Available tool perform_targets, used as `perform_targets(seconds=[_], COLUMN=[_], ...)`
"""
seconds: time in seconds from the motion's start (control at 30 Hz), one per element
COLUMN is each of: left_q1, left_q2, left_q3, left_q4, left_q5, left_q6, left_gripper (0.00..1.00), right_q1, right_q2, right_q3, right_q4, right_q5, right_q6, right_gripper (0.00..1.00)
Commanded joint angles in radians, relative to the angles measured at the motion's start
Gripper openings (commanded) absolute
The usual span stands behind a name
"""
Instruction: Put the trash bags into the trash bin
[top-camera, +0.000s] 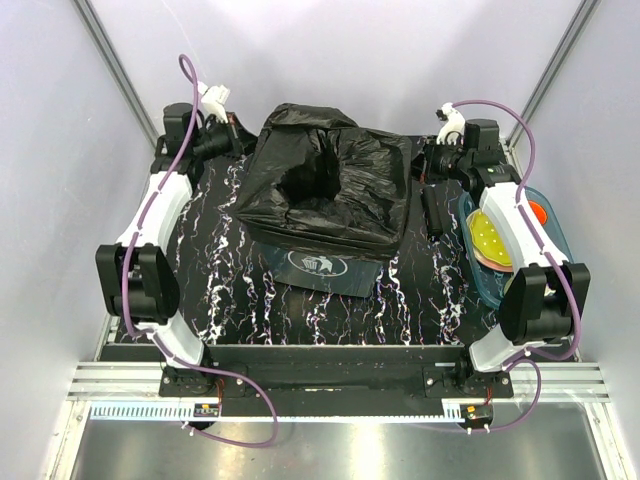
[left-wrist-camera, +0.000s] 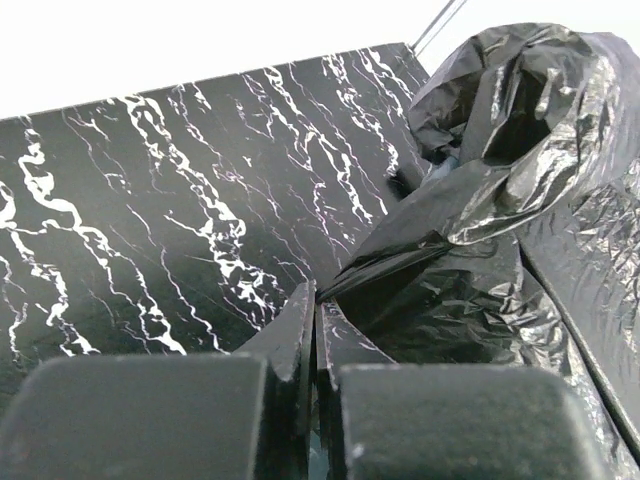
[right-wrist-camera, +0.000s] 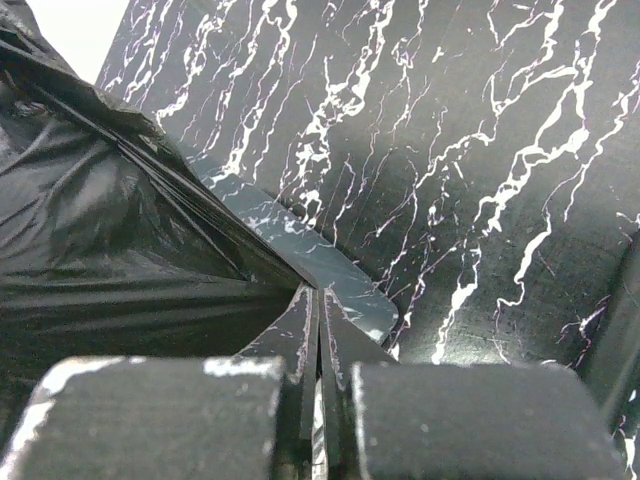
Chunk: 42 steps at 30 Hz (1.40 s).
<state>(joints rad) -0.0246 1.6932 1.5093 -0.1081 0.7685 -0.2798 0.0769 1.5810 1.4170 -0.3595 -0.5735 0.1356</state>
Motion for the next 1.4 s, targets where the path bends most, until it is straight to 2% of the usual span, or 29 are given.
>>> perform_targets(seconds=[0.0, 0.17, 0.27, 0.37, 0.73, 0.8, 0.87, 0.9, 0.93, 0.97, 1.0, 1.03, 1.1, 1.17, 1.27, 1.37], left_q1=[0.023, 0.025, 0.023, 0.023, 0.161, 0.21, 0.268, 0.285, 0.302, 0.333, 0.35, 0.362, 0.394, 0.41, 0.394, 0.355], left_q2=[0.095, 0.154, 0.16, 0.146, -0.001, -0.027, -0.076, -0.09, -0.127, -0.144, -0.161, -0.184, -0.237, -0.279, -0.331, -0.363], left_q3=[0.072, 0.086, 0.043, 0.005, -0.156, -0.162, -0.17, -0.181, -0.187, -0.193, -0.204, -0.228, -0.254, -0.302, -0.406, -0.483], left_q4=[-0.192, -0.197, -0.166, -0.165, -0.137, -0.133, -0.128, -0.12, -0.125, -0.149, -0.162, -0.172, -0.194, -0.209, -0.191, -0.151], left_q5=[-0.006, 0.04, 0.038, 0.046, 0.141, 0.191, 0.247, 0.273, 0.291, 0.317, 0.325, 0.331, 0.367, 0.397, 0.431, 0.449], left_q6=[-0.05, -0.156, -0.226, -0.223, -0.196, -0.213, -0.243, -0.255, -0.269, -0.271, -0.268, -0.265, -0.257, -0.256, -0.286, -0.298], left_gripper=[0.0, 0.0, 0.0, 0.0, 0.0, 0.04, 0.17, 0.24, 0.42, 0.48, 0.52, 0.67, 0.72, 0.81, 0.83, 0.84], right_q1=[-0.011, -0.012, -0.011, -0.011, -0.014, -0.025, -0.038, -0.045, -0.054, -0.072, -0.101, -0.118, -0.184, -0.222, -0.236, -0.236], right_q2=[0.008, -0.007, -0.006, -0.004, -0.075, -0.107, -0.134, -0.142, -0.145, -0.145, -0.142, -0.136, -0.128, -0.141, -0.17, -0.208], right_q3=[-0.029, -0.047, -0.044, -0.046, -0.128, -0.122, -0.099, -0.09, -0.063, -0.044, -0.024, 0.015, 0.042, 0.043, -0.007, -0.125], right_q4=[-0.027, 0.004, 0.005, 0.005, -0.035, -0.059, -0.094, -0.11, -0.128, -0.177, -0.206, -0.264, -0.315, -0.372, -0.406, -0.303], right_q5=[0.026, 0.012, 0.018, 0.024, -0.022, -0.032, -0.045, -0.043, -0.057, -0.071, -0.084, -0.124, -0.194, -0.262, -0.406, -0.528], right_q6=[-0.001, 0.002, -0.004, -0.016, -0.047, -0.045, -0.05, -0.047, -0.041, -0.034, -0.024, 0.004, 0.033, 0.081, 0.137, 0.29], right_gripper=[0.0, 0.0, 0.0, 0.0, 0.0, 0.0, 0.0, 0.05, 0.41, 0.59, 0.7, 0.82, 0.86, 0.87, 0.87, 0.87])
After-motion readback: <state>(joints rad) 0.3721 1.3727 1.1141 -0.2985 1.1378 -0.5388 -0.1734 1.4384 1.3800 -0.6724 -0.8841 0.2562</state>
